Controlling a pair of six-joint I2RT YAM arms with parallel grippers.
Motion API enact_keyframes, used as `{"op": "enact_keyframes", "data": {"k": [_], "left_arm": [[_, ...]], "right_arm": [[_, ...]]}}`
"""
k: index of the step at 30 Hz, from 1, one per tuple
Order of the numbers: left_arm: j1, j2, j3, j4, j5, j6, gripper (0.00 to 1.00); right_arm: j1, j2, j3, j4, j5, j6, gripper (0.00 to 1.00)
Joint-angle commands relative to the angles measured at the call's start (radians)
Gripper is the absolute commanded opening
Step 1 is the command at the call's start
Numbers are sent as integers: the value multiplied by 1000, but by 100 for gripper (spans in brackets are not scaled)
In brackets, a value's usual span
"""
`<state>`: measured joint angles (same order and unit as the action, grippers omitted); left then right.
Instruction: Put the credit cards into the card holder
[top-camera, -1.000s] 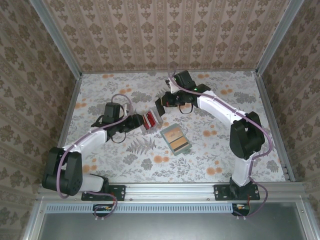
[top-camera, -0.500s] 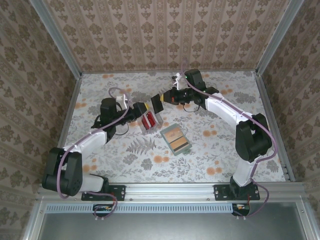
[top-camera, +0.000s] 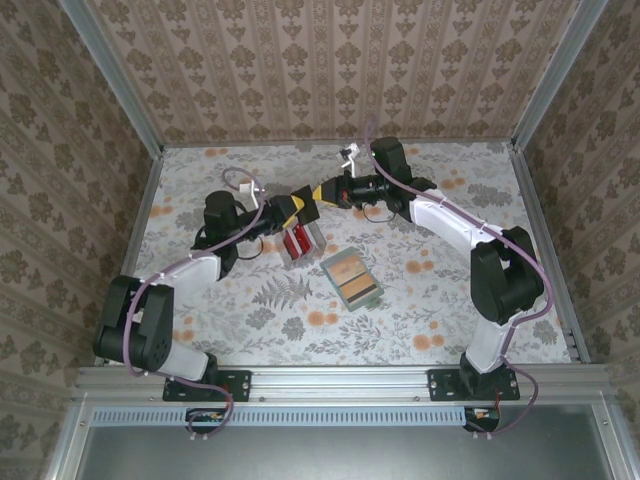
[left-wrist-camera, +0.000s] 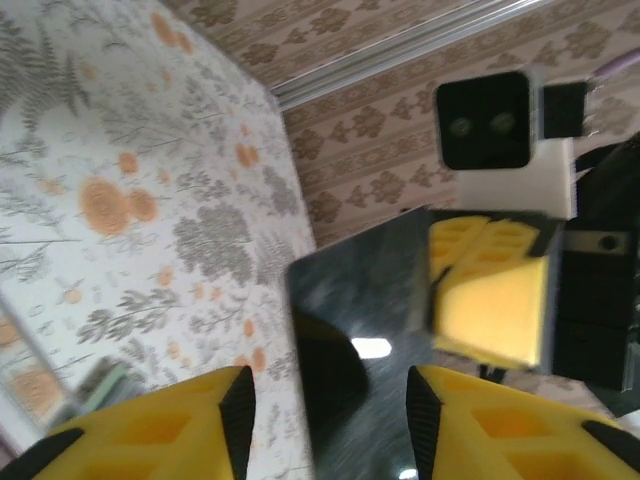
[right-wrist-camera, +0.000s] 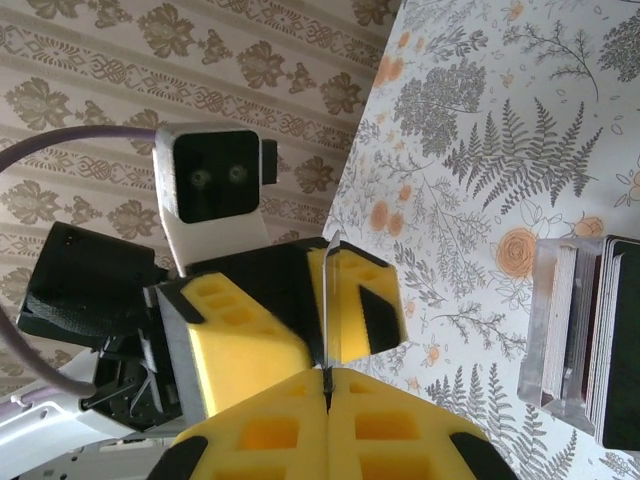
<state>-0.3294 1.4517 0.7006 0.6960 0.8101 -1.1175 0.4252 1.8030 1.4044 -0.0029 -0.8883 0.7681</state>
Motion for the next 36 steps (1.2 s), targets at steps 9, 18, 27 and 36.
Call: {"op": "enact_keyframes", "data": {"k": [9, 18, 27, 36], "left_arm": [[-11, 2, 30, 71, 22, -10, 0], [-19, 12, 44, 70, 27, -11, 0], [-31, 39, 56, 82, 32, -19, 0], [-33, 24, 70, -71, 6, 73, 32]], "right_arm": [[-5, -18, -33, 7, -23, 7, 25], [6, 2, -15, -25, -45, -7, 35], [18, 21, -3, -26, -85, -11, 26], [-12, -48, -99, -42, -50, -40, 0]]}}
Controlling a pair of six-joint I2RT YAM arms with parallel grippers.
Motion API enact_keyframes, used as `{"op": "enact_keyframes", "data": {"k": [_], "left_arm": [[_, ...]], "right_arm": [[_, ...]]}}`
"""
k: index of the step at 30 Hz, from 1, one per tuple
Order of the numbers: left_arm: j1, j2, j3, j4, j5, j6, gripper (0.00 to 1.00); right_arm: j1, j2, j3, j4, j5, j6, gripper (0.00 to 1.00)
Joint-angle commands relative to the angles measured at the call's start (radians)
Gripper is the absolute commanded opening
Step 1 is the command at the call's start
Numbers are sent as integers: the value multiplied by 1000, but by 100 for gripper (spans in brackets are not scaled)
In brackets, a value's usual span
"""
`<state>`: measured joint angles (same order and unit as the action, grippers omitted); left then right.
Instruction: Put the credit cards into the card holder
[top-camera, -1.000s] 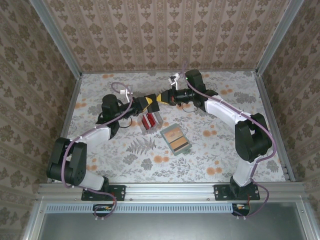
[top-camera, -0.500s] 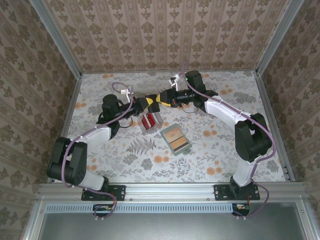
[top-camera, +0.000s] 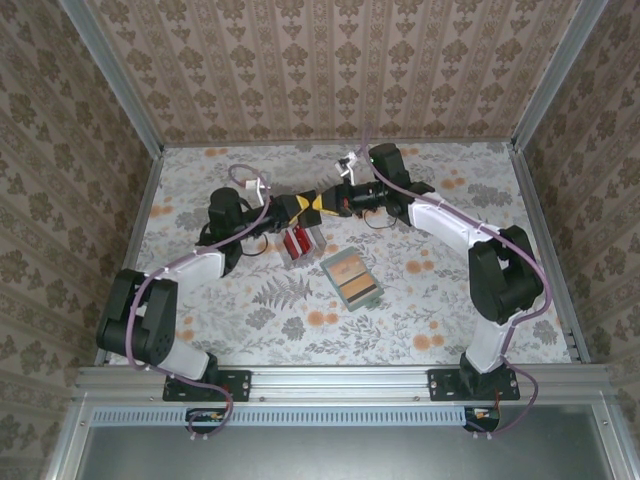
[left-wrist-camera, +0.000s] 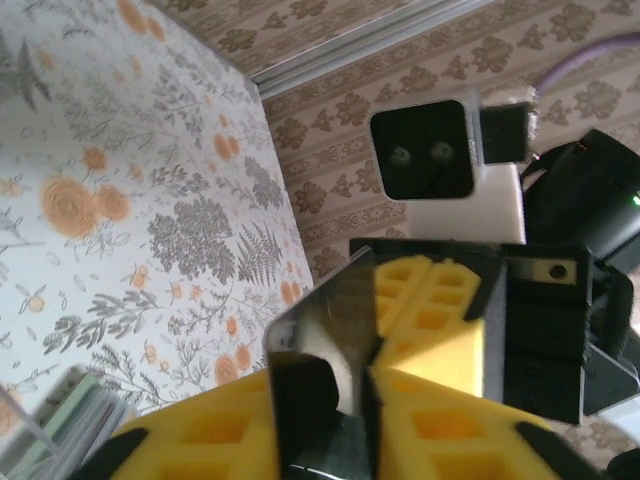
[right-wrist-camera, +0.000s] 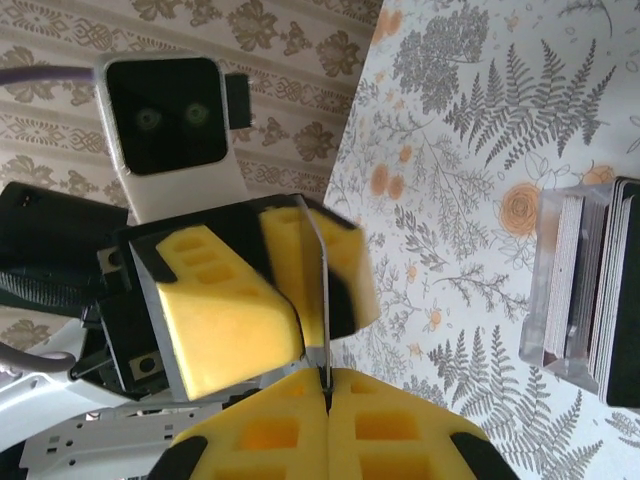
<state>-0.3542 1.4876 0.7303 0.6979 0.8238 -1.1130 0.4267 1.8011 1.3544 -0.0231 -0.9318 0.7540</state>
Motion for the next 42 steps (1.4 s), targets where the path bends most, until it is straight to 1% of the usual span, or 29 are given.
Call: {"op": "enact_keyframes", "data": {"k": [1, 2, 4, 6, 7, 9, 10, 13, 15, 16, 17, 20, 24, 27, 29, 31, 37, 42], "left_arm": [[-10, -18, 43, -120, -16, 95, 35], [-15, -29, 52, -182, -31, 143, 37], [-30, -46, 86, -358, -62, 256, 39], [-45, -53, 155, -579, -103, 403, 41], [-51, -55, 181, -652, -128, 452, 42], [-61, -49, 224, -747, -172, 527, 42], [-62, -43, 240, -765, -174, 538, 42], [-72, 0, 286, -783, -174, 554, 42], [-94, 43, 335, -802, -173, 570, 42], [-95, 62, 357, -813, -173, 579, 42], [-130, 84, 383, -824, -205, 587, 42], [-162, 139, 431, -817, -206, 583, 43], [-185, 178, 448, -792, -201, 562, 43], [-189, 176, 439, -787, -204, 556, 43], [-189, 167, 429, -792, -211, 557, 43], [-189, 156, 418, -798, -224, 561, 43], [-189, 137, 393, -799, -248, 564, 43], [-200, 148, 399, -802, -250, 565, 44]], "right_arm": [[-20, -60, -69, -35, -2, -37, 0], [-28, -76, -99, -54, 5, -53, 0], [-39, -109, -159, -105, 22, -90, 0], [-41, -149, -228, -177, 41, -143, 0], [-42, -165, -258, -203, 54, -164, 0], [-41, -209, -336, -257, 71, -199, 0], [-42, -229, -367, -274, 76, -208, 0], [-28, -281, -446, -350, 121, -247, 0], [3, -323, -474, -423, 212, -286, 0], [16, -339, -487, -429, 235, -291, 0], [34, -353, -497, -432, 254, -294, 0], [104, -379, -499, -459, 352, -318, 0], [172, -316, -467, -509, 361, -360, 0], [219, -271, -442, -564, 412, -375, 0], [228, -238, -429, -588, 419, -383, 0], [229, -226, -425, -601, 457, -379, 0], [227, -203, -383, -690, 633, -387, 0], [176, -214, -387, -705, 683, -393, 0]]}}
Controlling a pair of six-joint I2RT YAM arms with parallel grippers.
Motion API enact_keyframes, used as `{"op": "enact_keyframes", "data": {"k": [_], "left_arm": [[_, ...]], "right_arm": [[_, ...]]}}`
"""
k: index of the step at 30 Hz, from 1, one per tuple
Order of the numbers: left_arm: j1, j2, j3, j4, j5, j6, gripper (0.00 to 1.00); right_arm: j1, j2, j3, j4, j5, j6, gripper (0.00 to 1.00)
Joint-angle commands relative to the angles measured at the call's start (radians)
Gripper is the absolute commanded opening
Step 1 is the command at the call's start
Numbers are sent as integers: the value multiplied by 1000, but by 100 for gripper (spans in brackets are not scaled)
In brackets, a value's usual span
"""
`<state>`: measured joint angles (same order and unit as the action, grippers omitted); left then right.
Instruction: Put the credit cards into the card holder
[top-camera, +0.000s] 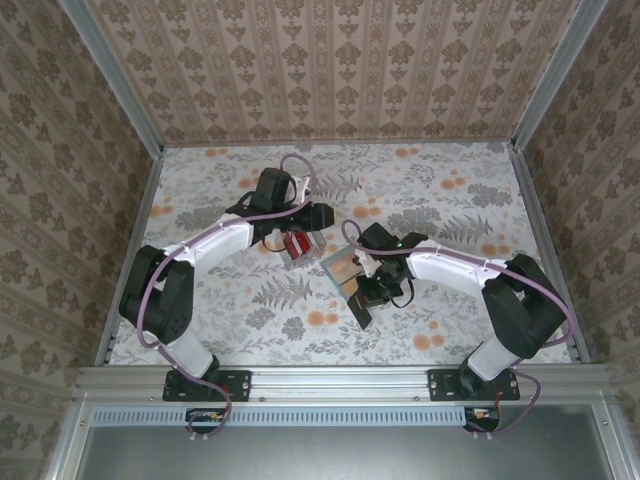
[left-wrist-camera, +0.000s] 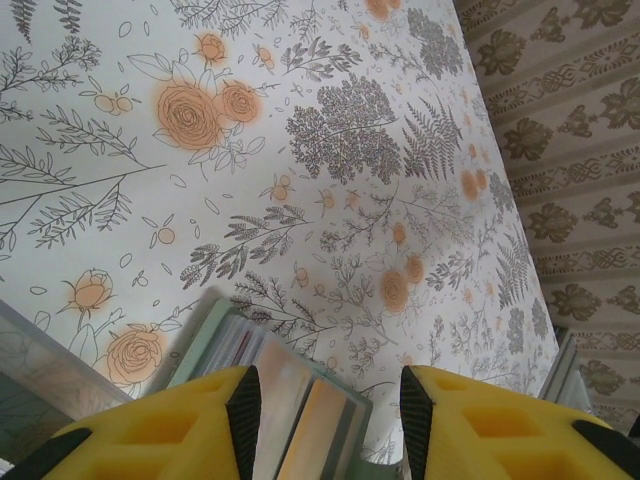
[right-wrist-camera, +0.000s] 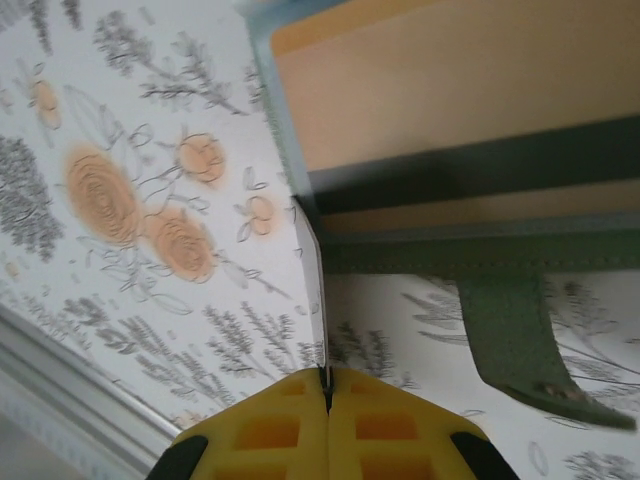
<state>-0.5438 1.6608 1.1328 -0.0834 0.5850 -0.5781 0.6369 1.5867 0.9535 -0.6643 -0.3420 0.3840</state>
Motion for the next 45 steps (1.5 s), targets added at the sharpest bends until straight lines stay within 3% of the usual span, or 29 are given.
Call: {"op": "enact_keyframes", "data": {"k": [1, 7, 10, 13, 18, 24, 35, 45], "left_arm": [[-17, -22, 1, -24, -13, 33, 44], [-61, 36, 39, -29, -20, 31, 44], [-87, 75, 65, -28, -29, 20, 44], [-99, 128, 99, -73, -73, 2, 43], [-107, 229, 190, -168, -90, 24, 37], [-150, 308, 338, -355, -171, 97, 32], [-170, 342, 305, -380, -280, 86, 30], [-170, 352, 275, -398, -327, 99, 25]], "right_arm": [[-49, -6, 8, -65, 94, -27, 0], [-147, -48, -22, -75, 90, -56, 0], [-197, -90, -45, -47, -16, -65, 0], [-255, -160, -97, 53, -181, -25, 0], [-318, -228, -237, 386, -292, 133, 0], [-341, -139, -315, 677, -320, 273, 0], [-353, -96, -343, 790, -249, 315, 0], [-358, 25, -369, 964, -290, 382, 0]]}}
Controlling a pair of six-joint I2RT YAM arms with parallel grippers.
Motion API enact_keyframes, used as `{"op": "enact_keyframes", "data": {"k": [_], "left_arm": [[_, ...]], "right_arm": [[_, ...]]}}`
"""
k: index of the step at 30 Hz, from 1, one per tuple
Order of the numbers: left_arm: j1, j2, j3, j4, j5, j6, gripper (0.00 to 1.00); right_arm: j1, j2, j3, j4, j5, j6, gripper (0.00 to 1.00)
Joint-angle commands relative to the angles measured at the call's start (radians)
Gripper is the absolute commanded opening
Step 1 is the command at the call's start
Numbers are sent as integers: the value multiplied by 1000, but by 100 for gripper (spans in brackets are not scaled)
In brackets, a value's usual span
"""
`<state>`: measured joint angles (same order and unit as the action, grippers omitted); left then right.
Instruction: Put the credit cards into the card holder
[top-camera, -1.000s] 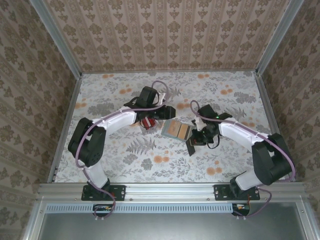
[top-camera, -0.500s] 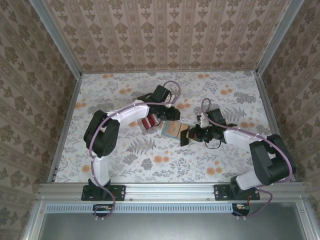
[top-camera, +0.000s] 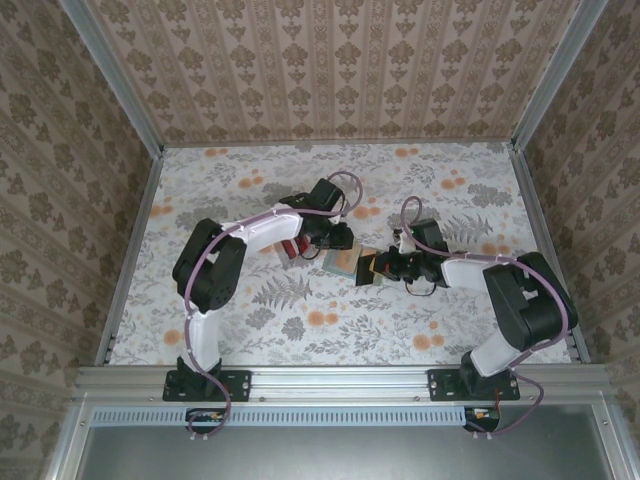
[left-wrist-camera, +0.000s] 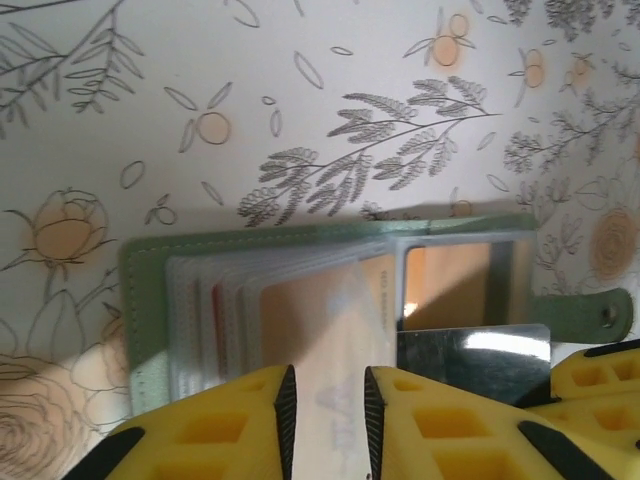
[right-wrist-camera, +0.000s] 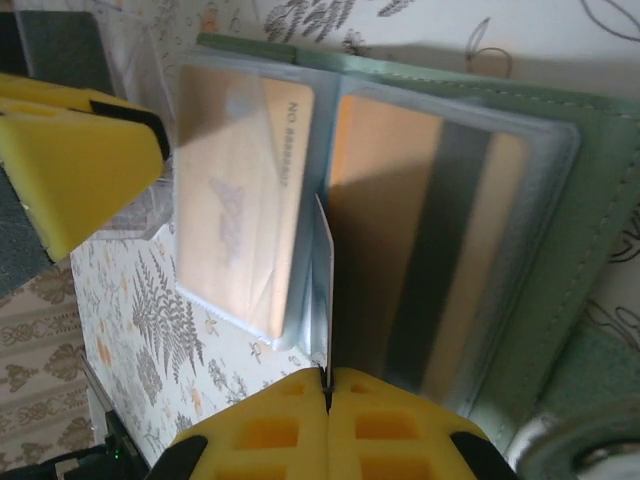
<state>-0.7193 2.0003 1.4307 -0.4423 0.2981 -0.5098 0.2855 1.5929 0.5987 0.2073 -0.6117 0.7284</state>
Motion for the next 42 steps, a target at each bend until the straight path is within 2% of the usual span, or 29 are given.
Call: {"op": "enact_keyframes", "data": {"k": [1, 12, 26, 36, 42], "left_arm": [[4, 15, -28, -36, -39, 31, 23], [6, 25, -63, -25, -50, 28, 14], [11, 26, -80, -35, -53, 33, 6], [18, 25, -88, -36, -54, 30, 2], [19, 19, -103, -11, -36, 25, 2]], "right_arm": [[-8, 21, -14, 100, -28, 41, 0], [-26, -65, -4, 22, -16, 19, 0], [-29, 111, 39, 146, -68, 52, 0], [-47, -14, 37, 47, -55, 19, 0], [-47, -16, 57, 30, -63, 19, 0]]}}
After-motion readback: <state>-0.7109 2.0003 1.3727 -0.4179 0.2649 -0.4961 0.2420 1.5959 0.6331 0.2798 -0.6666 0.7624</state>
